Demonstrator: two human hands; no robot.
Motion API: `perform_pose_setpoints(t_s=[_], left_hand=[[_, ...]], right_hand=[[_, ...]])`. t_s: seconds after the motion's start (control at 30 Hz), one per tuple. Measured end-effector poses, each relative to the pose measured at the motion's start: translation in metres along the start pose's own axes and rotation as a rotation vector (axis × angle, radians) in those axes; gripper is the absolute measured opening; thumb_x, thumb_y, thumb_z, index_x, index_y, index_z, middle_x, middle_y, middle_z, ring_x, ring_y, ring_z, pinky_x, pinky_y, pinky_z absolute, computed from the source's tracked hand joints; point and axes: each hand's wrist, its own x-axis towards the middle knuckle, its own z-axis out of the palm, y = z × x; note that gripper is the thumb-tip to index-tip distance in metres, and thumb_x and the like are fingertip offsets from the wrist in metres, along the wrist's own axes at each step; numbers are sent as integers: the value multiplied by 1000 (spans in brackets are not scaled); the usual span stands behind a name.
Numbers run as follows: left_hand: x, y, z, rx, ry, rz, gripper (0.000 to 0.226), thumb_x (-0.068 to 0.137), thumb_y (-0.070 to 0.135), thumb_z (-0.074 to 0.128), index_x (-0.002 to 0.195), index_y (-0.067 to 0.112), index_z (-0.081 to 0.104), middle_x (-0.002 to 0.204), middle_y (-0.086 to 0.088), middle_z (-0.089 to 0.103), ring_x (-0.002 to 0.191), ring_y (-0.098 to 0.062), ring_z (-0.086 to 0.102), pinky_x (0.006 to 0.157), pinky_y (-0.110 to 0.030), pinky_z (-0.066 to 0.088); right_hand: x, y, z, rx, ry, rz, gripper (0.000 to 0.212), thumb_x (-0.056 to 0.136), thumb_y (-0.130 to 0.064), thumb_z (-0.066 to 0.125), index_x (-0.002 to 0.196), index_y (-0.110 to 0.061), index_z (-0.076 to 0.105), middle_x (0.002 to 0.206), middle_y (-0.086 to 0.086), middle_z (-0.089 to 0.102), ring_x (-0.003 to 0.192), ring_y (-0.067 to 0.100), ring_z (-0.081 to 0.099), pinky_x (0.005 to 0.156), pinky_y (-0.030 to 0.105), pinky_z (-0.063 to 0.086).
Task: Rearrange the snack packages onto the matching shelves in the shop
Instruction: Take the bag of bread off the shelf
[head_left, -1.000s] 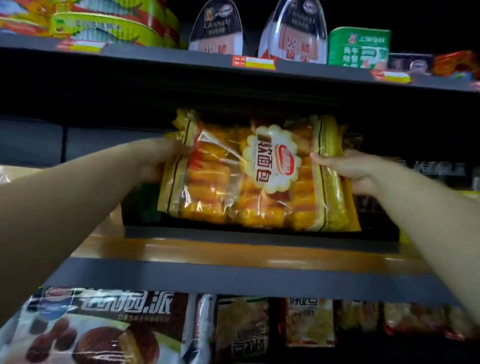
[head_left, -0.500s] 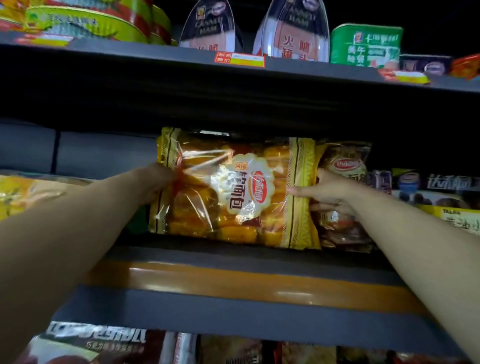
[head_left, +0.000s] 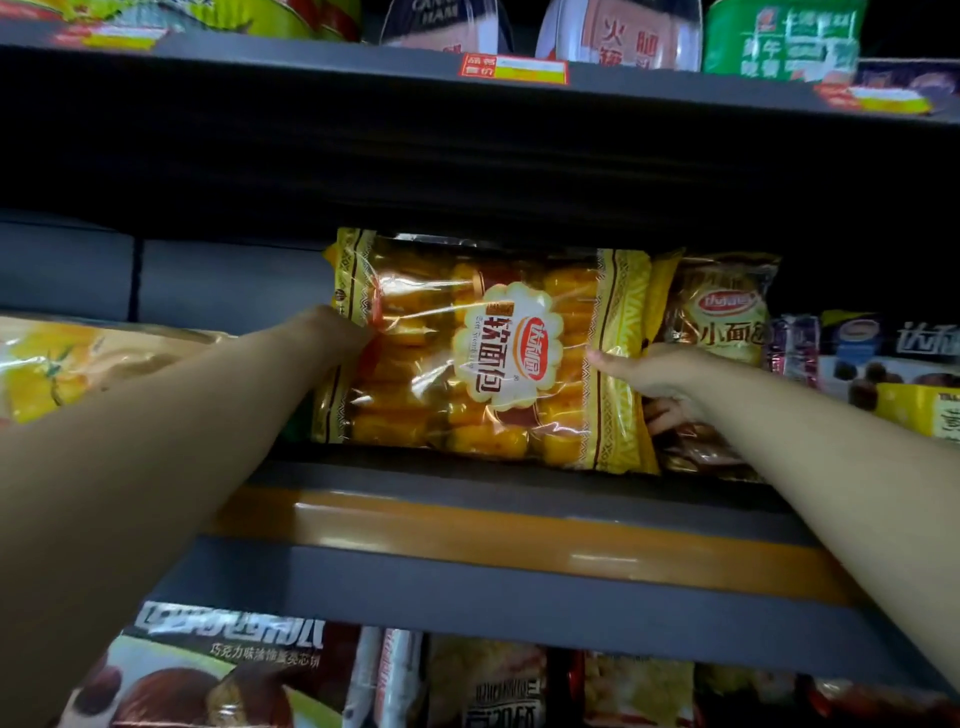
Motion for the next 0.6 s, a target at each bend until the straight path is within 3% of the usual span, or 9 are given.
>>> perform_pose_setpoints(t_s=[0.07,0.17,0.27,0.33,0.43,0.53,0.6], left_hand=[[3,-3,-2,136,53,43,49,95,32,49,131,-1,43,121,-23,54,113,-37,53,84,-39,44],[-1,-5,-6,208,113,121,37,93,33,53,114,3,52,94,-15,52,90,-30,56,70,-35,43],[-6,-4,-7,252,187,190,23,91,30,57,97,8,52,85,-11,51,81,-26,49,67,-34,38],[-6,-4,-9,231,154,207,22,90,29,58,93,10,48,77,-8,49,80,-25,50,67,-34,38],[-11,-2,-11,147,84,163,24,88,24,61,102,6,51,92,-14,53,84,-26,50,69,-33,39],[-17,-2,-12,-14,59,98,58,84,23,67,130,1,41,118,-21,52,107,-32,52,81,-37,44],[-24,-2,-16,27,144,140,75,81,26,70,139,3,29,133,-22,43,119,-36,47,86,-39,43]], right_hand=[[-3,-2,2,-54,57,-12,92,86,-56,53,150,-6,11,156,16,23,140,34,30,99,47,44],[-3,-2,-1,-102,135,-49,88,84,-52,59,148,-6,20,152,17,31,135,33,38,88,42,48],[-2,0,-5,-106,206,-107,80,82,-46,67,142,-7,33,145,16,41,127,33,48,77,38,51],[-2,1,-6,-132,217,-117,76,83,-46,66,140,-7,35,143,16,43,125,32,50,76,37,52],[-2,2,-9,-148,169,-104,79,82,-49,65,143,-9,34,142,15,45,125,31,50,79,38,53],[-8,2,-12,-152,181,-99,80,80,-51,66,140,-7,36,139,15,49,120,31,54,81,37,52],[-17,1,-17,-249,292,-118,78,81,-53,65,138,-6,39,135,16,52,116,32,56,77,34,48]])
